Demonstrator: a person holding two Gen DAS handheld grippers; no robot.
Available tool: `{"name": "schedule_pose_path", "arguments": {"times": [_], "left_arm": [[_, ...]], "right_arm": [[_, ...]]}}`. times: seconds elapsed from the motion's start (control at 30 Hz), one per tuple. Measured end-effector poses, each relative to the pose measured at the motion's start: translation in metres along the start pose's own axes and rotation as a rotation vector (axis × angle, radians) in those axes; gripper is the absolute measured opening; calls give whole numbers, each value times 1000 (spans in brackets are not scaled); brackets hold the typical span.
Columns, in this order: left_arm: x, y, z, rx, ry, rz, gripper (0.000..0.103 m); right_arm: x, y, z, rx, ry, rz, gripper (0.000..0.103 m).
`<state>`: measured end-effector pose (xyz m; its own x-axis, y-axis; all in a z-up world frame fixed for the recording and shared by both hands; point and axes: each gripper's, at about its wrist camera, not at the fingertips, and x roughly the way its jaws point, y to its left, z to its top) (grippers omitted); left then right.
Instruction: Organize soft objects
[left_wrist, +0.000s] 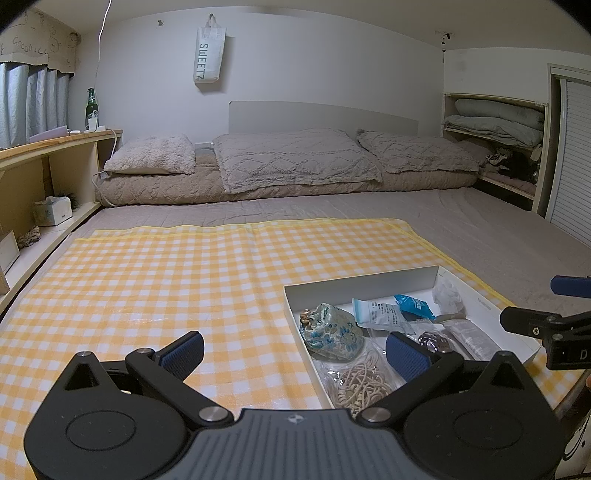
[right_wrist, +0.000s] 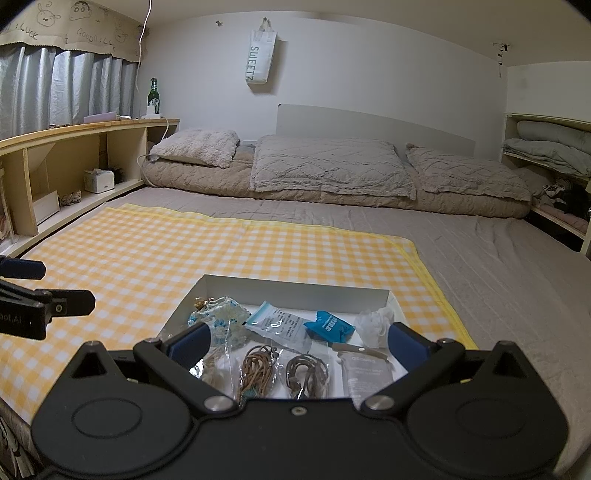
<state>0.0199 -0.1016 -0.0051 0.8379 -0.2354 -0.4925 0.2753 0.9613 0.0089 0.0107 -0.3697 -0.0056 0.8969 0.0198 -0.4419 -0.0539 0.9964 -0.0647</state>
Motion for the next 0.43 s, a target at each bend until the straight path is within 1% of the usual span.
{"name": "schedule_pose_path", "arguments": {"times": [0.43], "left_arm": [[-1, -1, 1, 0, -1, 5, 103]], "right_arm": [[0, 0, -2, -5, 2, 3, 103]]}}
